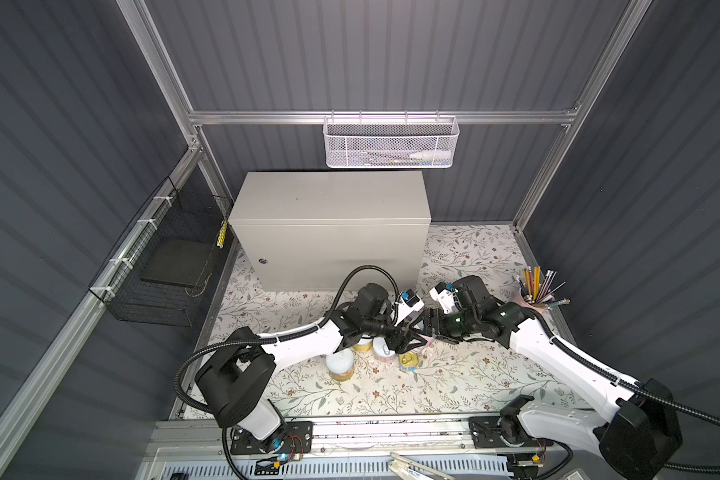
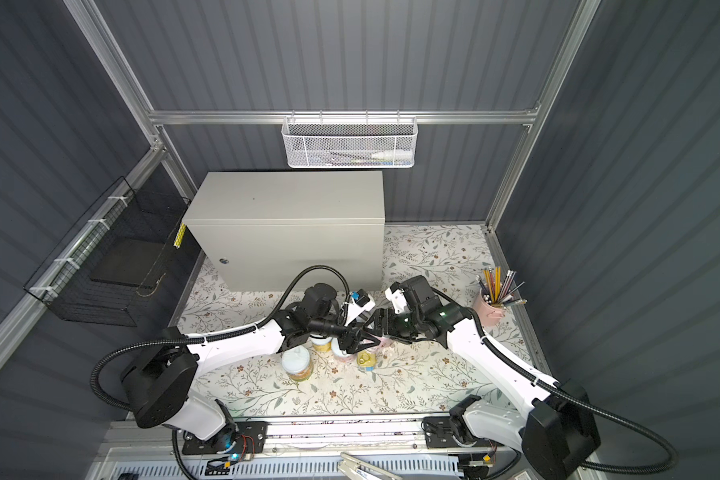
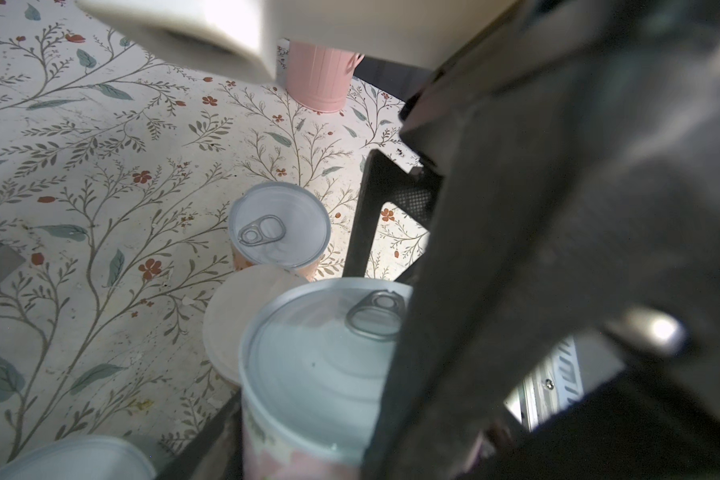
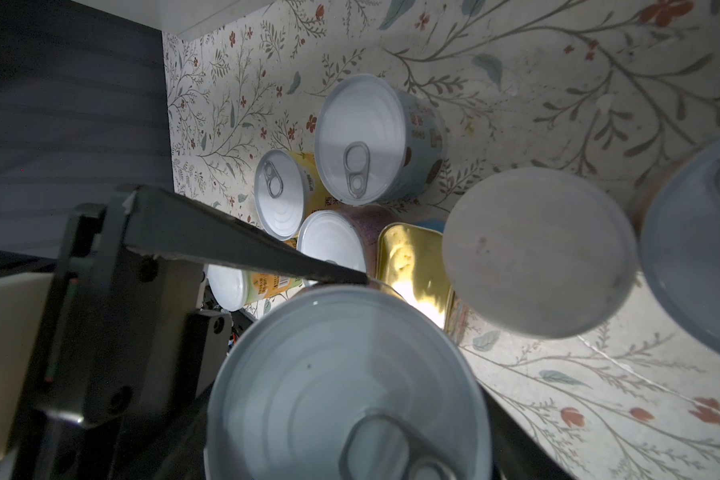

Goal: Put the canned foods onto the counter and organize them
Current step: 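Bring the pink can toward the left gripper and grasp it with the left gripper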

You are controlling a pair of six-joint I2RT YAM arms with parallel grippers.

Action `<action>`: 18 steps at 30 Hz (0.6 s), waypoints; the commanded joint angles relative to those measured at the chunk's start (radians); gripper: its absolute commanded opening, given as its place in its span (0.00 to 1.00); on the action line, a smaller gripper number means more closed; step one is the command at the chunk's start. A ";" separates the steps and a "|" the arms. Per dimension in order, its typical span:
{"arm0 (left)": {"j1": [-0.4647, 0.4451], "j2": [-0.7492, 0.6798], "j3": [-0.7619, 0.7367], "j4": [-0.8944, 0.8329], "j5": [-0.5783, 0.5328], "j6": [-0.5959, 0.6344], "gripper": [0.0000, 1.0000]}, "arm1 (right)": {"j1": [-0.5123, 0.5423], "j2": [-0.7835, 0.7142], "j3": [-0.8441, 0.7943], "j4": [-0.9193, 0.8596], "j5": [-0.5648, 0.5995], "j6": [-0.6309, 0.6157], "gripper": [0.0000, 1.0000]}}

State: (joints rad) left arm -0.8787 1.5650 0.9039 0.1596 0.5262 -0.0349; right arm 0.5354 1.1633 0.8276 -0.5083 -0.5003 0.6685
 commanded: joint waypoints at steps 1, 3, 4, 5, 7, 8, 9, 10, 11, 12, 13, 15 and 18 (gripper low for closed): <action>-0.005 0.021 0.046 -0.005 -0.107 -0.065 0.42 | 0.009 -0.035 -0.011 0.066 -0.059 0.006 0.63; -0.005 0.013 0.043 0.001 -0.126 -0.072 0.40 | 0.002 -0.038 -0.020 0.055 -0.046 0.011 0.67; -0.005 0.008 0.043 0.004 -0.142 -0.076 0.39 | -0.004 -0.037 -0.026 0.055 -0.052 0.012 0.70; -0.005 0.002 0.041 0.007 -0.152 -0.076 0.38 | -0.010 -0.037 -0.032 0.052 -0.054 0.013 0.73; -0.005 -0.007 0.038 0.011 -0.160 -0.072 0.37 | -0.013 -0.074 -0.039 0.043 -0.047 0.008 0.76; -0.005 -0.012 0.039 0.009 -0.168 -0.076 0.37 | -0.014 -0.081 -0.044 0.039 -0.044 0.005 0.77; -0.005 -0.014 0.038 0.009 -0.179 -0.078 0.37 | -0.016 -0.087 -0.050 0.038 -0.044 0.005 0.78; -0.004 -0.018 0.038 0.007 -0.189 -0.084 0.37 | -0.018 -0.094 -0.058 0.037 -0.044 0.006 0.80; -0.005 -0.023 0.038 0.004 -0.189 -0.088 0.36 | -0.020 -0.102 -0.067 0.037 -0.043 0.005 0.81; -0.005 -0.028 0.039 0.001 -0.228 -0.091 0.35 | -0.021 -0.110 -0.075 0.036 -0.040 0.005 0.82; -0.005 -0.032 0.039 -0.005 -0.237 -0.092 0.35 | -0.024 -0.118 -0.084 0.032 -0.037 0.003 0.83; -0.005 -0.034 0.045 -0.020 -0.255 -0.094 0.34 | -0.027 -0.136 -0.100 0.035 -0.034 0.005 0.86; -0.004 -0.037 0.053 -0.043 -0.278 -0.095 0.34 | -0.030 -0.161 -0.121 0.045 -0.034 0.014 0.89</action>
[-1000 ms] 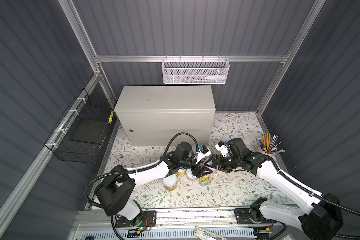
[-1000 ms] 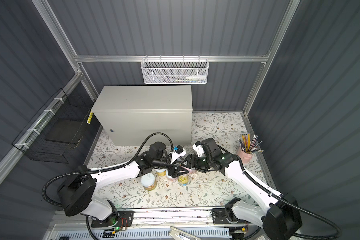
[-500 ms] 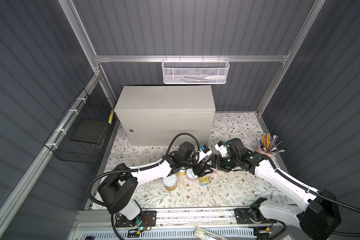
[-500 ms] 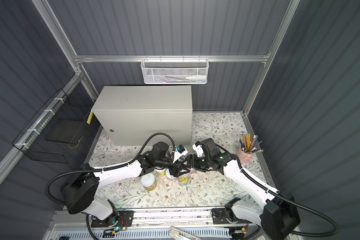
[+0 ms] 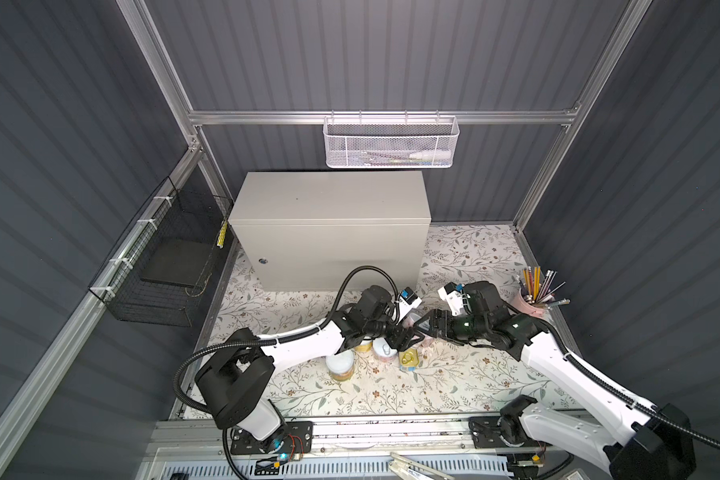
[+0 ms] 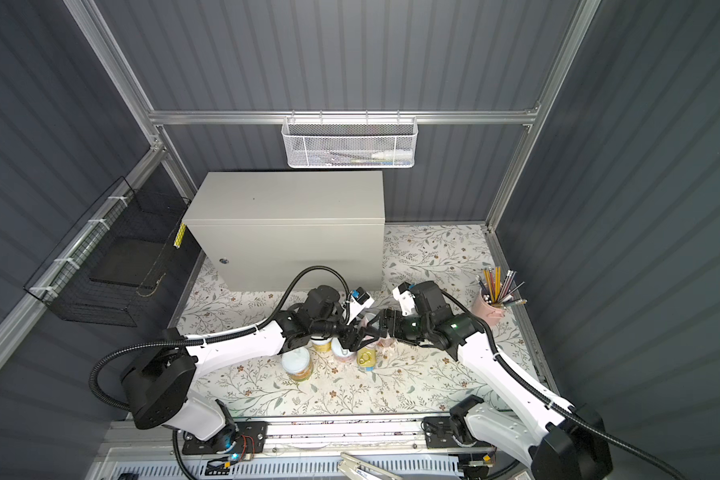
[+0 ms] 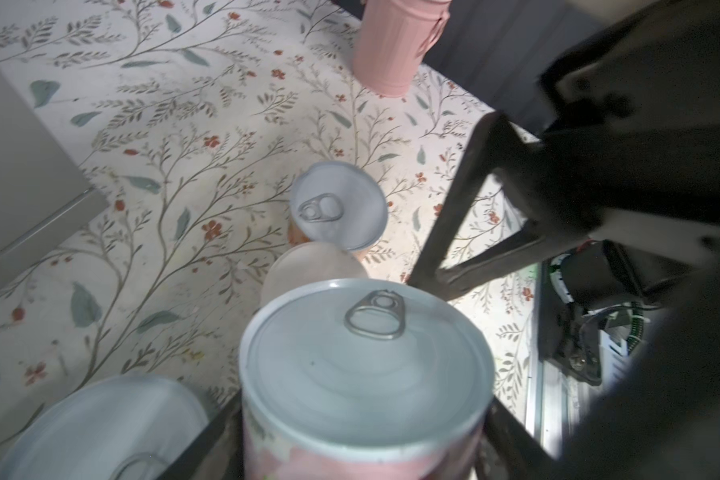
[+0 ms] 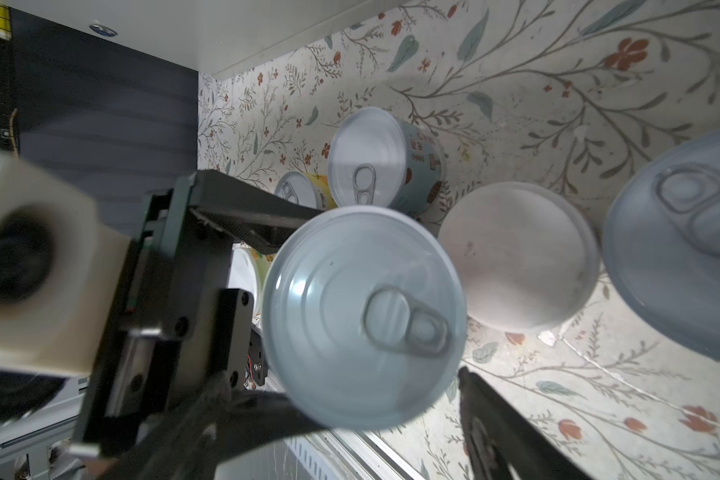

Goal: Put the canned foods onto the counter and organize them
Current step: 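Bring the pink can toward the left gripper and grasp it with the left gripper, then lift the pink can with the left gripper while the right gripper opens and withdraws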

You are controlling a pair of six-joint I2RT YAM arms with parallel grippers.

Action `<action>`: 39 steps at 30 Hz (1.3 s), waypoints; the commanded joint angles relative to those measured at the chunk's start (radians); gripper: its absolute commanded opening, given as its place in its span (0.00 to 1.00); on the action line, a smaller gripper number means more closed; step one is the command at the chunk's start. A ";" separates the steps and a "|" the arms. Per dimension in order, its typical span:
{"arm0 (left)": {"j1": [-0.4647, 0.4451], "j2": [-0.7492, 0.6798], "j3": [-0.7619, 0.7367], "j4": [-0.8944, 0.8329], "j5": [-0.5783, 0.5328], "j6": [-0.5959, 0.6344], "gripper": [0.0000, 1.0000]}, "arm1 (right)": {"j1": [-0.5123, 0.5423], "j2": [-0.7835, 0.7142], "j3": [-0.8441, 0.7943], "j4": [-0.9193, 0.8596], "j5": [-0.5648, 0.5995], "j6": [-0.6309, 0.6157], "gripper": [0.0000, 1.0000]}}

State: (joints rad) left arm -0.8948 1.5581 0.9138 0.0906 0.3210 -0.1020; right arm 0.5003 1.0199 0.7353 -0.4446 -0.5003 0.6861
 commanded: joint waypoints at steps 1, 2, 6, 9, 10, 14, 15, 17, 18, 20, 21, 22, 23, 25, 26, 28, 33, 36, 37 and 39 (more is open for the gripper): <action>0.011 -0.031 0.050 0.011 -0.079 -0.022 0.34 | 0.006 -0.026 -0.034 -0.017 -0.030 0.000 0.91; 0.011 -0.032 0.059 -0.008 -0.088 -0.015 0.34 | 0.004 -0.037 -0.042 -0.014 -0.025 0.003 0.92; 0.011 -0.048 0.073 -0.039 -0.131 -0.016 0.33 | 0.001 -0.070 -0.072 -0.005 -0.017 0.006 0.93; 0.011 -0.068 0.079 -0.052 -0.154 -0.027 0.33 | -0.003 -0.094 -0.102 0.007 -0.017 0.001 0.94; 0.011 -0.074 0.082 -0.059 -0.162 -0.028 0.33 | -0.003 -0.108 -0.115 0.019 -0.019 0.001 0.94; 0.011 -0.102 0.133 -0.133 -0.196 -0.040 0.32 | -0.004 -0.162 -0.158 0.050 -0.015 0.009 0.95; 0.011 -0.113 0.145 -0.148 -0.201 -0.045 0.32 | -0.005 -0.175 -0.164 0.050 -0.015 0.007 0.95; 0.011 -0.142 0.171 -0.176 -0.214 -0.050 0.32 | -0.005 -0.209 -0.180 0.091 -0.004 -0.003 0.97; 0.011 -0.150 0.188 -0.192 -0.225 -0.053 0.32 | -0.003 -0.226 -0.185 0.096 0.009 -0.007 0.98; 0.011 -0.161 0.252 -0.265 -0.255 -0.043 0.32 | -0.005 -0.266 -0.201 0.107 0.034 -0.012 0.99; 0.011 -0.165 0.280 -0.296 -0.271 -0.041 0.32 | -0.003 -0.284 -0.206 0.113 0.038 -0.019 0.99; 0.012 -0.169 0.309 -0.325 -0.289 -0.041 0.32 | -0.003 -0.307 -0.214 0.119 0.045 -0.026 0.99; 0.011 -0.179 0.332 -0.343 -0.309 -0.042 0.32 | -0.004 -0.329 -0.219 0.124 0.052 -0.036 0.99; 0.012 -0.193 0.371 -0.365 -0.338 -0.053 0.32 | -0.004 -0.377 -0.231 0.128 0.071 -0.058 0.99; 0.012 -0.199 0.393 -0.379 -0.353 -0.054 0.32 | -0.004 -0.404 -0.238 0.129 0.087 -0.066 0.99; 0.011 -0.198 0.446 -0.414 -0.380 -0.051 0.32 | -0.005 -0.455 -0.248 0.124 0.108 -0.083 0.99; 0.012 -0.182 0.576 -0.474 -0.458 -0.038 0.32 | -0.004 -0.520 -0.257 0.084 0.145 -0.130 0.99; 0.011 -0.160 0.650 -0.487 -0.470 -0.031 0.31 | -0.003 -0.519 -0.257 0.061 0.154 -0.157 0.99; 0.011 -0.151 0.676 -0.489 -0.467 -0.024 0.31 | -0.004 -0.518 -0.256 0.061 0.154 -0.161 0.99; 0.011 -0.140 0.715 -0.480 -0.470 -0.022 0.31 | -0.004 -0.519 -0.258 0.061 0.150 -0.168 0.99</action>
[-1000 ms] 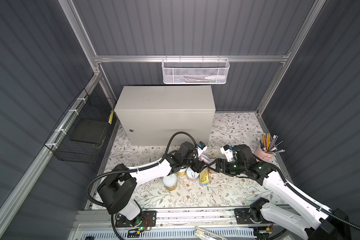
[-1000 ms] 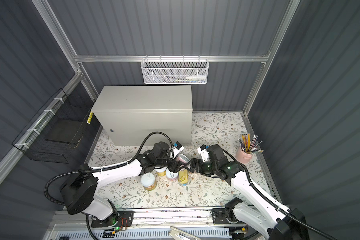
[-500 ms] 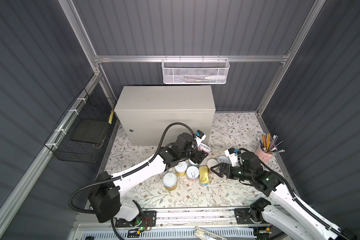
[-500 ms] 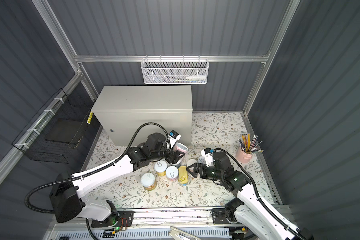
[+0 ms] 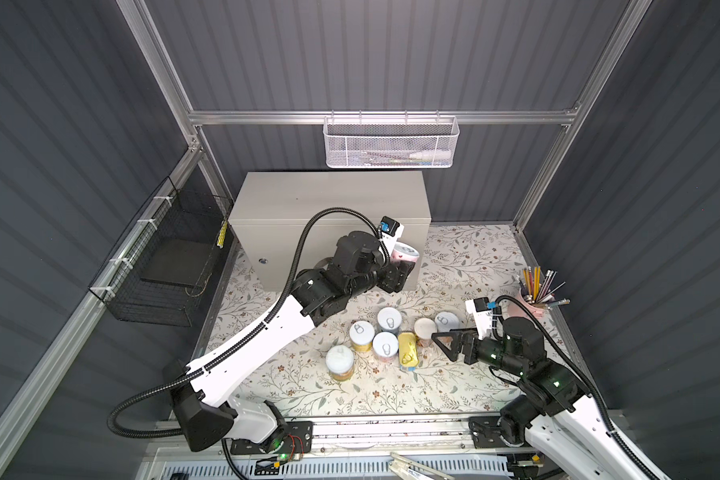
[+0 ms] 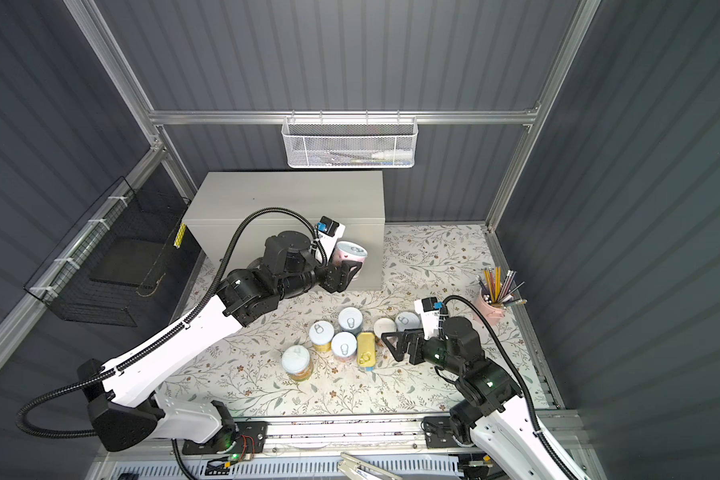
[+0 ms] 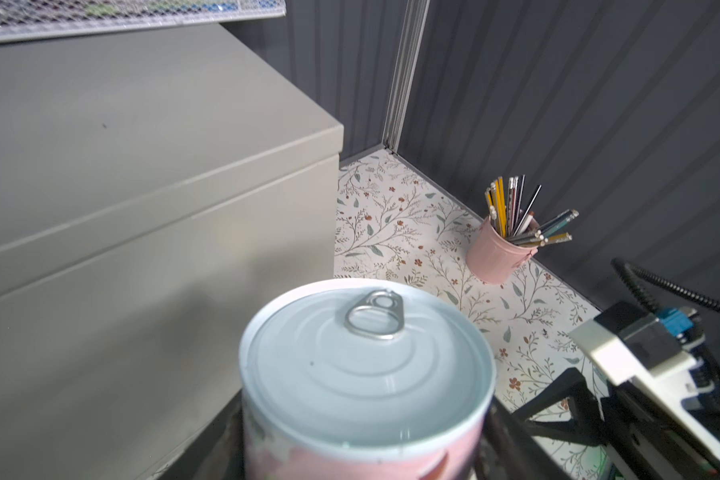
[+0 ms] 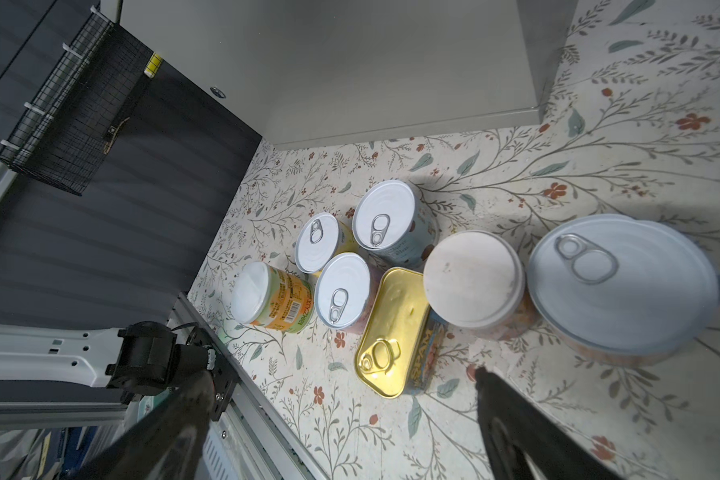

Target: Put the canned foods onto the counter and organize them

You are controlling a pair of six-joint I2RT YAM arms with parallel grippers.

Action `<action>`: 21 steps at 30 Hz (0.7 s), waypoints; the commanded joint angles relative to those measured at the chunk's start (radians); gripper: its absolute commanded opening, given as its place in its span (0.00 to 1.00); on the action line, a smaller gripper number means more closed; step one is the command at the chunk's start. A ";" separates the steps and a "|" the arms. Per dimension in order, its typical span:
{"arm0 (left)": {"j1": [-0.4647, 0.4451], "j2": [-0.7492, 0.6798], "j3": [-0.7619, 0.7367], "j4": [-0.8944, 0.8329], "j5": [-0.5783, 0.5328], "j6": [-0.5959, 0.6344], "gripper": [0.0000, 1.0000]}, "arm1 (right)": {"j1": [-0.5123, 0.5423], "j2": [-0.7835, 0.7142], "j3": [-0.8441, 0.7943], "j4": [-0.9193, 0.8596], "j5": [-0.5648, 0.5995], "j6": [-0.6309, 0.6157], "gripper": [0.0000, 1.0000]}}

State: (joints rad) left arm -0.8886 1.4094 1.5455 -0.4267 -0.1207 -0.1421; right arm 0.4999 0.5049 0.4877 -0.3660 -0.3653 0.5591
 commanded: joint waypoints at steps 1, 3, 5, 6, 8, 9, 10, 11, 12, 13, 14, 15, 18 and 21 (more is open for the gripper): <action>0.005 0.014 0.103 0.045 -0.029 0.024 0.31 | -0.004 -0.005 -0.011 -0.017 0.011 -0.044 0.99; 0.006 0.030 0.153 0.042 -0.045 0.038 0.31 | -0.004 -0.008 -0.012 -0.017 0.006 -0.051 0.99; 0.006 0.056 0.214 0.019 -0.080 0.057 0.31 | -0.004 -0.008 -0.012 -0.014 -0.009 -0.061 0.99; 0.005 0.071 0.247 0.004 -0.112 0.070 0.31 | -0.004 -0.009 -0.011 -0.007 -0.029 -0.075 0.99; 0.007 0.091 0.289 0.002 -0.151 0.104 0.31 | -0.004 -0.012 -0.004 0.003 -0.058 -0.091 0.99; 0.009 0.098 0.300 0.016 -0.174 0.122 0.31 | -0.004 -0.017 -0.001 0.008 -0.063 -0.098 0.99; 0.015 0.107 0.313 0.030 -0.193 0.133 0.31 | -0.004 -0.019 0.003 0.010 -0.063 -0.102 0.99; 0.026 0.115 0.329 0.034 -0.199 0.138 0.31 | -0.004 -0.020 0.006 0.009 -0.058 -0.107 0.99; 0.046 0.128 0.349 0.036 -0.197 0.139 0.31 | -0.004 -0.018 0.010 0.003 -0.051 -0.116 0.99; 0.073 0.141 0.371 0.034 -0.187 0.131 0.31 | -0.004 -0.014 0.014 -0.004 -0.046 -0.125 0.99; 0.097 0.150 0.386 0.037 -0.174 0.119 0.31 | -0.003 -0.010 0.017 -0.013 -0.040 -0.132 0.99; 0.132 0.159 0.398 0.045 -0.156 0.095 0.31 | -0.004 -0.005 0.022 -0.017 -0.032 -0.138 0.99; 0.205 0.189 0.428 0.083 -0.102 0.074 0.29 | -0.003 0.007 0.025 -0.046 -0.019 -0.148 0.99; 0.228 0.251 0.513 0.074 -0.127 0.122 0.25 | -0.004 0.012 0.024 -0.047 -0.004 -0.146 0.99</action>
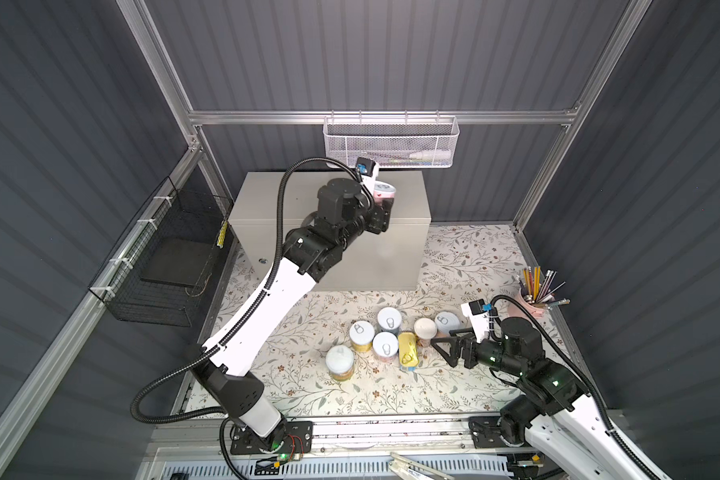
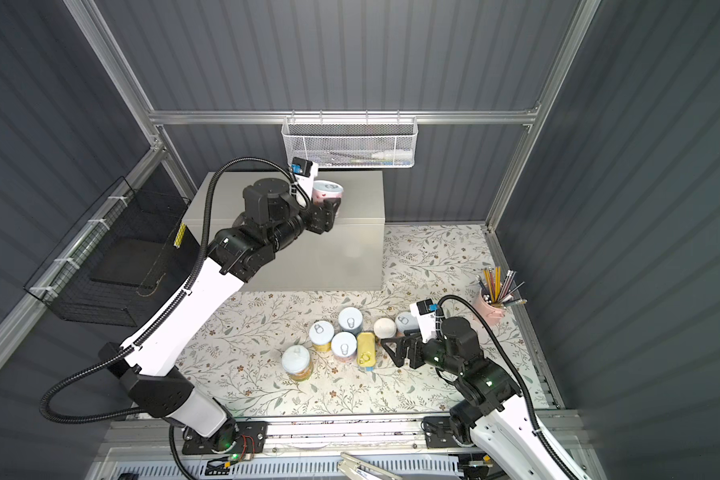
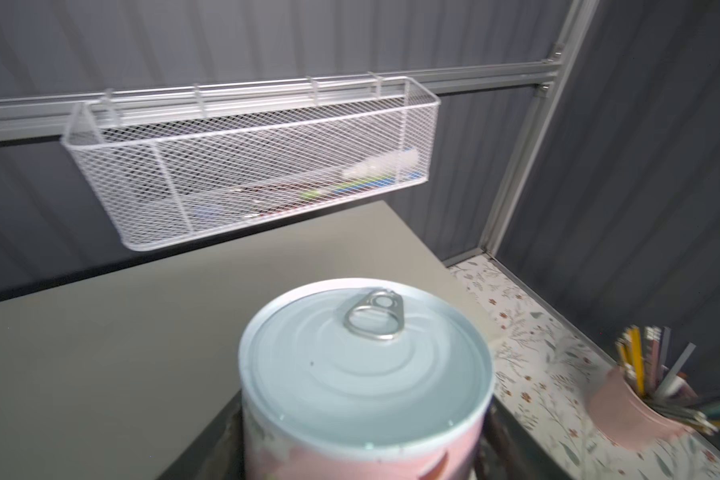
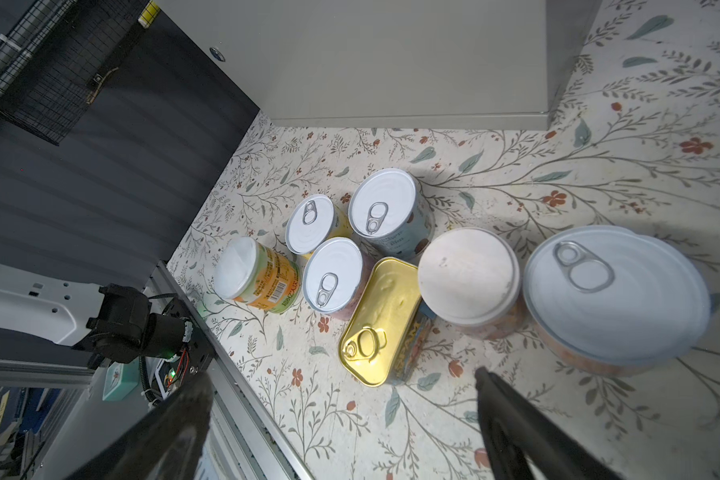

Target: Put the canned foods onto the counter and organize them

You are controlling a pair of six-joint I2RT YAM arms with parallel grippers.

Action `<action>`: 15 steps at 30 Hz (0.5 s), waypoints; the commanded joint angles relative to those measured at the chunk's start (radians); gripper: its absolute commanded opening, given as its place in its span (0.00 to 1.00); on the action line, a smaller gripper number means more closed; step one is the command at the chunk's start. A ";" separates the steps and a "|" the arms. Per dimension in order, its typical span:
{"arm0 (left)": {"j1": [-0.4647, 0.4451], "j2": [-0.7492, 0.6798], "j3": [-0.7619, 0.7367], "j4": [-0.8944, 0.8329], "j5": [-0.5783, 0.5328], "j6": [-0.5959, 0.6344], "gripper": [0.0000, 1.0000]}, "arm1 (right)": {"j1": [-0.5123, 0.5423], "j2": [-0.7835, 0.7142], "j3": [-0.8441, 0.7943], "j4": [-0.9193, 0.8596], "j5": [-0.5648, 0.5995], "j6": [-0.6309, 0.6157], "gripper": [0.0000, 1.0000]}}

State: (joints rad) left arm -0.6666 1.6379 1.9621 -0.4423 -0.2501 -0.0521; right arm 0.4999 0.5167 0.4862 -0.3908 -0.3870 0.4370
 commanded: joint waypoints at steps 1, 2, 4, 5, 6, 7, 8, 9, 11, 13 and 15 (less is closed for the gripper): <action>0.023 0.048 0.135 0.077 0.010 0.037 0.25 | -0.004 0.000 0.027 -0.020 0.020 -0.024 0.99; 0.041 0.069 0.170 0.062 0.020 0.038 0.25 | -0.004 0.002 0.028 -0.019 0.023 -0.024 0.99; 0.087 0.103 0.227 0.041 0.026 0.032 0.26 | -0.003 0.002 0.030 -0.017 0.031 -0.023 0.99; 0.111 0.111 0.239 0.041 0.026 0.022 0.26 | -0.004 0.004 0.030 -0.016 0.036 -0.023 0.99; 0.141 0.116 0.242 0.045 0.034 0.001 0.27 | -0.004 0.006 0.030 -0.012 0.040 -0.023 0.99; 0.175 0.120 0.241 0.049 0.059 -0.029 0.27 | -0.004 0.011 0.029 -0.007 0.040 -0.024 0.99; 0.201 0.124 0.237 0.058 0.090 -0.051 0.26 | -0.004 0.016 0.028 -0.004 0.040 -0.026 0.99; 0.222 0.131 0.235 0.066 0.117 -0.064 0.26 | -0.003 0.025 0.030 -0.003 0.079 -0.027 0.99; 0.235 0.146 0.241 0.072 0.123 -0.063 0.26 | -0.004 0.043 0.035 -0.003 0.090 -0.027 0.99; 0.246 0.161 0.240 0.079 0.141 -0.059 0.26 | -0.003 0.063 0.044 -0.003 0.088 -0.027 0.99; 0.251 0.178 0.241 0.084 0.158 -0.057 0.26 | -0.004 0.076 0.046 -0.002 0.086 -0.026 0.99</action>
State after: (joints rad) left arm -0.4000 1.8042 2.1555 -0.4484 -0.1589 -0.0937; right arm 0.4999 0.5827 0.5037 -0.3954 -0.3168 0.4240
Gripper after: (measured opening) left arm 0.736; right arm 0.989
